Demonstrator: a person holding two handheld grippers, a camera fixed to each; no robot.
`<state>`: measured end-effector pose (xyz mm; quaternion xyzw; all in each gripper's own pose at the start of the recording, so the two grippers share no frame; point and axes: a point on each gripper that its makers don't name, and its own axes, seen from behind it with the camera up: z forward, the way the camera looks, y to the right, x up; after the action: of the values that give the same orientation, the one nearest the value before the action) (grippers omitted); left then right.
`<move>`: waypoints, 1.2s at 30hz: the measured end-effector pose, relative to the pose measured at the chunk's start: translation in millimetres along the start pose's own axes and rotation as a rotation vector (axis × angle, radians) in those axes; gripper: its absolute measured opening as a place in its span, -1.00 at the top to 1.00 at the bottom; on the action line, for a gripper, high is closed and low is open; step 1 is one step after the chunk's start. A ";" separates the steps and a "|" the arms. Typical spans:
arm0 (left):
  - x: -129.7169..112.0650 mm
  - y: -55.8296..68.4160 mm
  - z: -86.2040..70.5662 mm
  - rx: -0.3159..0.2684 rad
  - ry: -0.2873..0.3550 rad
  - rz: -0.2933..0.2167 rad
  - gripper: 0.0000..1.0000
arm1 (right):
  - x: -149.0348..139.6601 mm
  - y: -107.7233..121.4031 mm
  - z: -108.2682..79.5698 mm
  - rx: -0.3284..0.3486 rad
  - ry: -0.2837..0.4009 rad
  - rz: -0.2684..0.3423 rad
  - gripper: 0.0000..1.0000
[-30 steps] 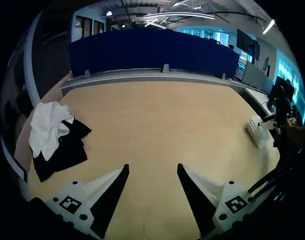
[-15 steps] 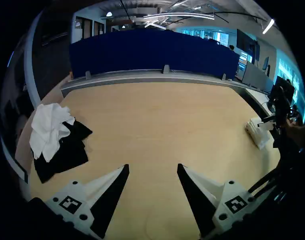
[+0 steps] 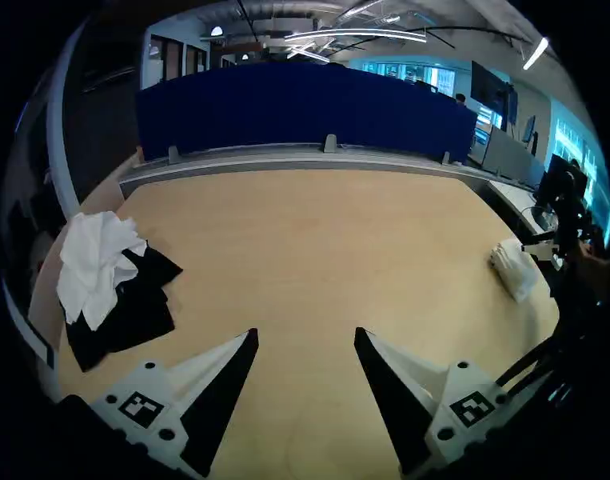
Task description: Fold towel
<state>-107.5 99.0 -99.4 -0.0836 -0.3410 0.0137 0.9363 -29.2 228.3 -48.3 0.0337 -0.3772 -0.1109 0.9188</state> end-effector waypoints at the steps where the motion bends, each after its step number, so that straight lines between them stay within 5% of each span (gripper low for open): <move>1: 0.5 0.0 0.4 -0.001 0.001 0.001 -0.78 | 1.1 -0.1 -1.7 -0.003 0.007 0.005 -1.00; 12: 8.3 -0.9 2.7 -0.011 0.024 -0.009 -0.78 | 23.4 0.4 -33.5 -0.079 0.157 0.105 -1.00; 22: 18.7 3.3 0.8 -0.028 0.064 -0.015 -0.77 | 61.4 -13.0 -79.5 -0.128 0.372 0.185 -1.00; 36: 57.6 -7.9 -2.5 -0.008 0.217 -0.073 -0.78 | 103.7 -39.1 -116.6 -0.119 0.543 0.231 -1.00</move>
<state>-62.0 95.6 -63.3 -0.0758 -0.2404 -0.0309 0.9672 117.2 164.0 -66.0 -0.0346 -0.1119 -0.0146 0.9930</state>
